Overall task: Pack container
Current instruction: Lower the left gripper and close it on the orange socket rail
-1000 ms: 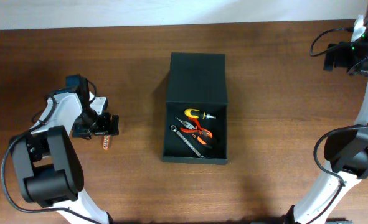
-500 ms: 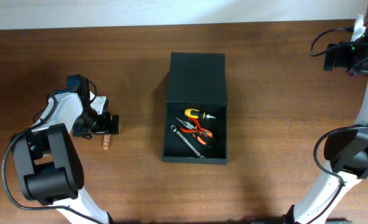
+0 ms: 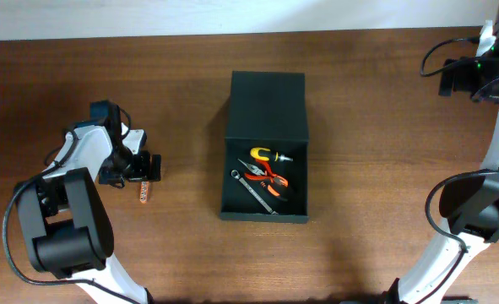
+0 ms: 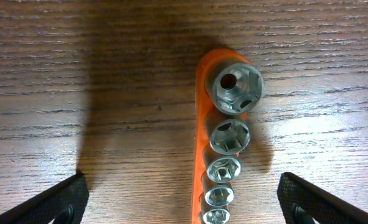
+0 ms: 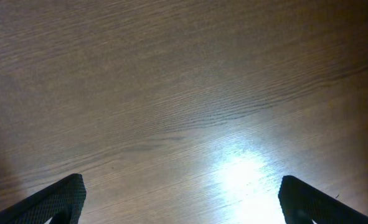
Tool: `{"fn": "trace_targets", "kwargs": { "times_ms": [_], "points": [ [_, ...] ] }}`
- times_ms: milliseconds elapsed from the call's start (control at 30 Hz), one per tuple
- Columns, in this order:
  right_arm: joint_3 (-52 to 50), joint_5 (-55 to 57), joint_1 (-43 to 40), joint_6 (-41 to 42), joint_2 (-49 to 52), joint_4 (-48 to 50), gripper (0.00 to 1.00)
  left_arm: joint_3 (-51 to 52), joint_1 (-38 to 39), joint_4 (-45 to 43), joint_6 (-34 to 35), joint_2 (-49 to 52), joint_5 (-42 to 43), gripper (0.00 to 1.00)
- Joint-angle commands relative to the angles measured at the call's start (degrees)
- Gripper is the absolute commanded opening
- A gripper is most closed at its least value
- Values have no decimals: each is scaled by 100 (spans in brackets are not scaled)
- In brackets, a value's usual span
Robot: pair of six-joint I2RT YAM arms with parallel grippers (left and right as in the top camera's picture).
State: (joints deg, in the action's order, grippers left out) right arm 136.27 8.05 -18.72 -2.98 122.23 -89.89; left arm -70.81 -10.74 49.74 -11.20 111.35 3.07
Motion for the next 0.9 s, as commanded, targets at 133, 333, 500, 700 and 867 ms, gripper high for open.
{"fn": "trace_targets", "kwargs": {
  "times_ms": [133,333,500,700,867],
  "points": [
    [-11,-11,-9,72,11,15,99,46,-13,37,-109,142,122,99],
    [-11,-11,-9,70,11,15,99,46,-13,66,-109,142,122,99],
    [-11,-11,-9,72,11,15,99,46,-7,151,-109,142,52,99],
    [-11,-11,-9,70,11,15,99,46,66,173,-107,142,-140,99],
    [-11,-11,-9,72,11,15,99,46,227,170,-107,142,-354,99]
  ]
}}
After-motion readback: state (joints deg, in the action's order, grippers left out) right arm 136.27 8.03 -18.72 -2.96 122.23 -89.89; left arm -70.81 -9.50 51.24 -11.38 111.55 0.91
